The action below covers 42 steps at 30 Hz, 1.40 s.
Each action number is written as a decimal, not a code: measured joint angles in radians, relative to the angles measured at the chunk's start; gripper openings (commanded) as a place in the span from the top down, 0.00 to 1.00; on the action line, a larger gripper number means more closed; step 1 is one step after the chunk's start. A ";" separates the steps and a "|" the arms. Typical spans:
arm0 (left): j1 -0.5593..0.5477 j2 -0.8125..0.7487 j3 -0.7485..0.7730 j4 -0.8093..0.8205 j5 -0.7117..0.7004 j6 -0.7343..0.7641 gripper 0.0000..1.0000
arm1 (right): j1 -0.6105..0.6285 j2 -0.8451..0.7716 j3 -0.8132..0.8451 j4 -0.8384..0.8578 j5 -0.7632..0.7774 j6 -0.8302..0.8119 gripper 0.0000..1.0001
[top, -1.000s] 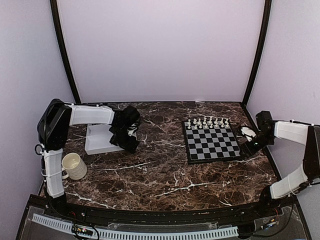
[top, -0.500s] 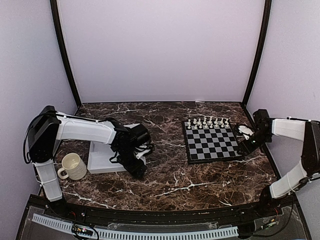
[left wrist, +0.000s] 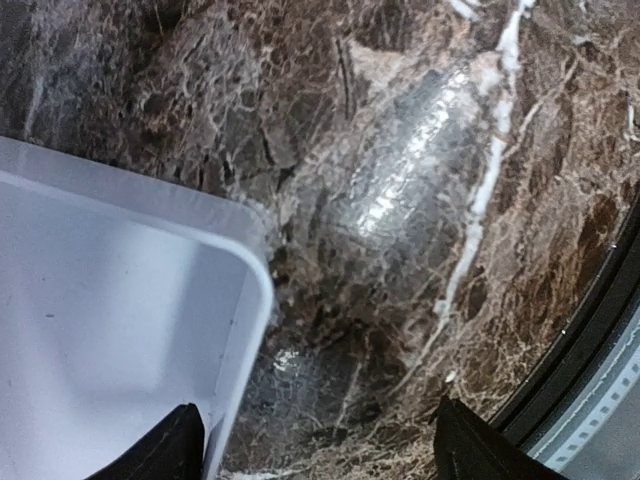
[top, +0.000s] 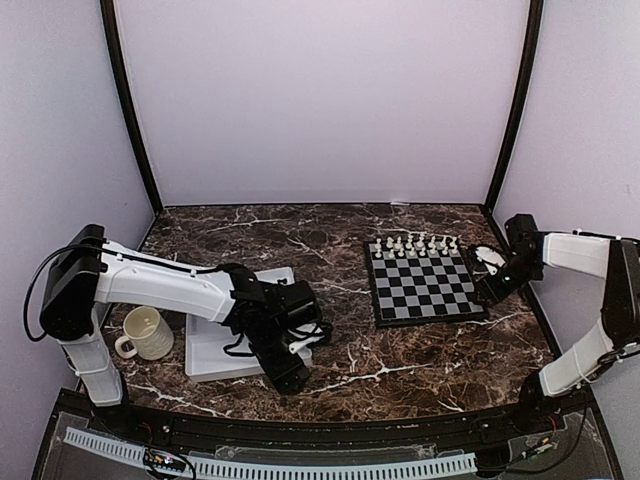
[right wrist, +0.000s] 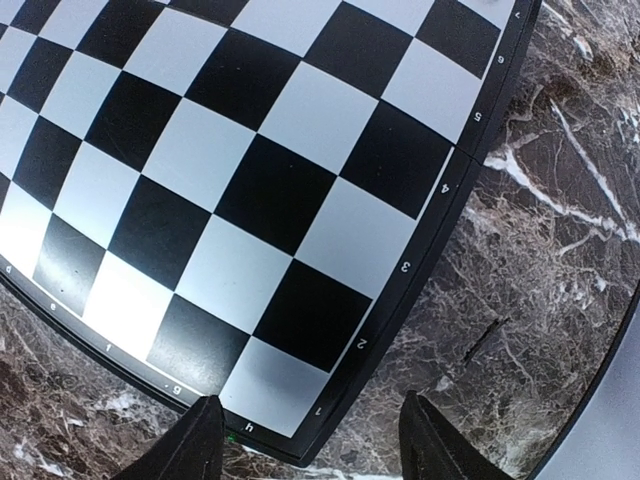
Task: Set up the chess pieces on the board
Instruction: Move the storage box to the center of the board, then pick up the chess pile from the storage box.
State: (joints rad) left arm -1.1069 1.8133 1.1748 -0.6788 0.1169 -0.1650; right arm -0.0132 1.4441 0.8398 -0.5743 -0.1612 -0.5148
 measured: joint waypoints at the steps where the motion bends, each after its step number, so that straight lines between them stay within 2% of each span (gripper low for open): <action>1: -0.003 -0.011 0.000 -0.002 0.000 0.003 0.17 | 0.000 0.000 0.002 -0.003 -0.003 0.000 0.39; 6: -0.002 -0.124 0.033 -0.034 -0.033 0.037 0.12 | 0.000 0.000 0.021 -0.023 -0.027 -0.001 0.39; 10: 0.041 -0.222 0.106 -0.021 -0.123 0.051 0.15 | 0.014 0.000 0.042 -0.026 -0.056 0.002 0.40; 14: 0.224 -0.222 0.199 0.003 -0.223 0.018 0.20 | 0.052 0.000 0.053 -0.008 -0.104 0.013 0.45; 17: 0.383 -0.127 0.295 -0.020 -0.301 -0.008 0.26 | 0.067 -0.001 0.053 0.020 -0.141 0.019 0.48; 19: 0.449 -0.055 0.332 -0.026 -0.319 -0.019 0.34 | 0.073 -0.001 0.052 0.042 -0.161 0.023 0.49; 22: 0.520 0.039 0.341 -0.047 -0.292 -0.032 0.48 | 0.077 -0.002 0.049 0.064 -0.180 0.027 0.50; 24: 0.556 0.089 0.341 -0.065 -0.258 -0.032 0.51 | 0.078 -0.008 0.036 0.076 -0.183 0.027 0.50; 29: 0.608 0.146 0.328 -0.080 -0.180 -0.032 0.52 | 0.078 -0.025 0.006 0.081 -0.182 0.027 0.50; 42: 0.611 0.154 0.280 -0.079 -0.075 -0.034 0.53 | 0.078 -0.023 0.003 0.083 -0.178 0.027 0.50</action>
State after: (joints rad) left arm -0.4957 1.9675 1.4544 -0.7582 0.0422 -0.1989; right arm 0.0647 1.4216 0.8429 -0.4911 -0.3393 -0.4877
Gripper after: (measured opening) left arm 0.471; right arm 0.501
